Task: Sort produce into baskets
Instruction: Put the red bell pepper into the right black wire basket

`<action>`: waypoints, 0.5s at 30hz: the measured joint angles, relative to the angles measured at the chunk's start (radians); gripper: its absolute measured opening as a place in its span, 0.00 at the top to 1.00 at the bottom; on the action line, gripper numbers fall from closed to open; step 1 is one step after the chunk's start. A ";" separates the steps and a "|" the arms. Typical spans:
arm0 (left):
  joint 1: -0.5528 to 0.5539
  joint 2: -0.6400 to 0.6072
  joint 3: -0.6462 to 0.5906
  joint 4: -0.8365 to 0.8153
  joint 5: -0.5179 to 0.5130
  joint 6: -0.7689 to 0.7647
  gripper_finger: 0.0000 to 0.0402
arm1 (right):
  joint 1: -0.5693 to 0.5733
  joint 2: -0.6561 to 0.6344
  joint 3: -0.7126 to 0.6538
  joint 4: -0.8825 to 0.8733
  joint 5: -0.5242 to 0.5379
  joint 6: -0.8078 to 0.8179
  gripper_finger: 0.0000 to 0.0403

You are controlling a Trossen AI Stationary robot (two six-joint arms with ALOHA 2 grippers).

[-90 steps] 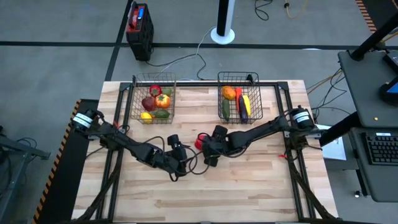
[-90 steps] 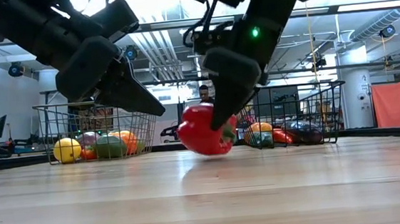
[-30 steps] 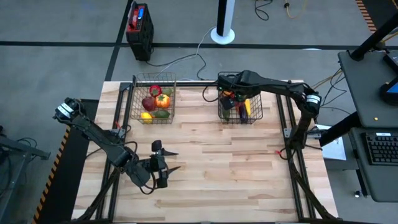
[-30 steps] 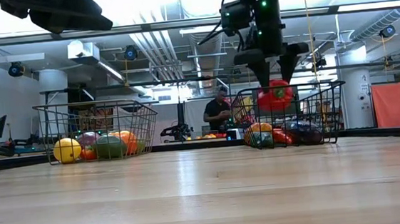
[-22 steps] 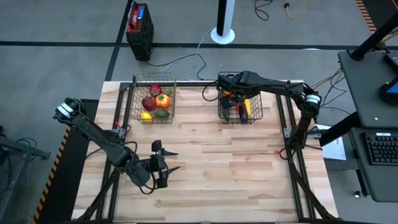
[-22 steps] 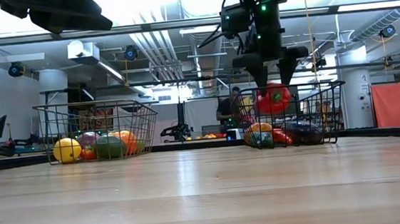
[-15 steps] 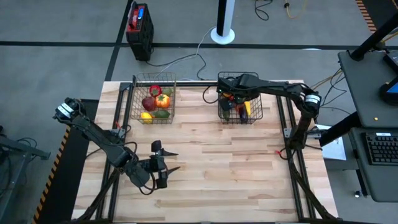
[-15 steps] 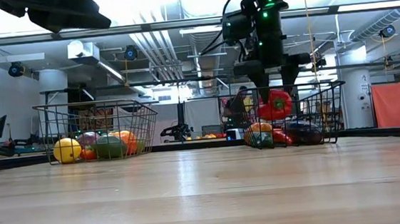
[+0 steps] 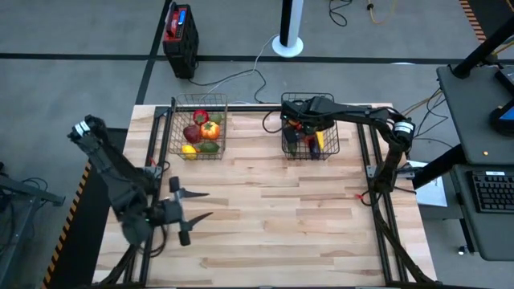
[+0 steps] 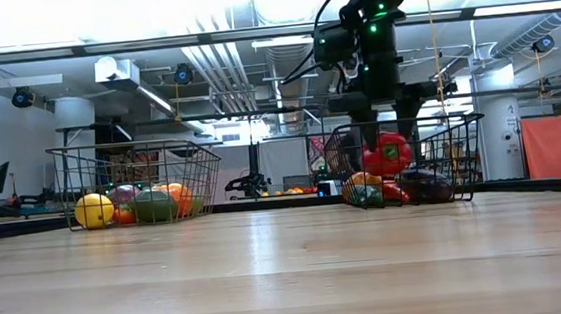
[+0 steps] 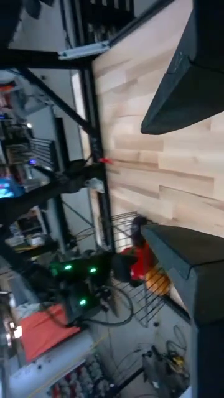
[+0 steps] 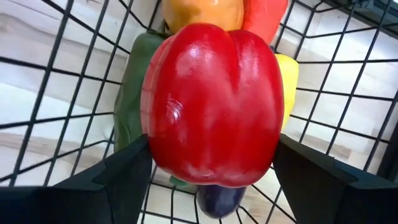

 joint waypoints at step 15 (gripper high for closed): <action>-0.101 -0.020 0.002 -0.003 -0.159 0.020 0.42 | 0.000 0.032 -0.001 0.015 -0.006 -0.005 0.26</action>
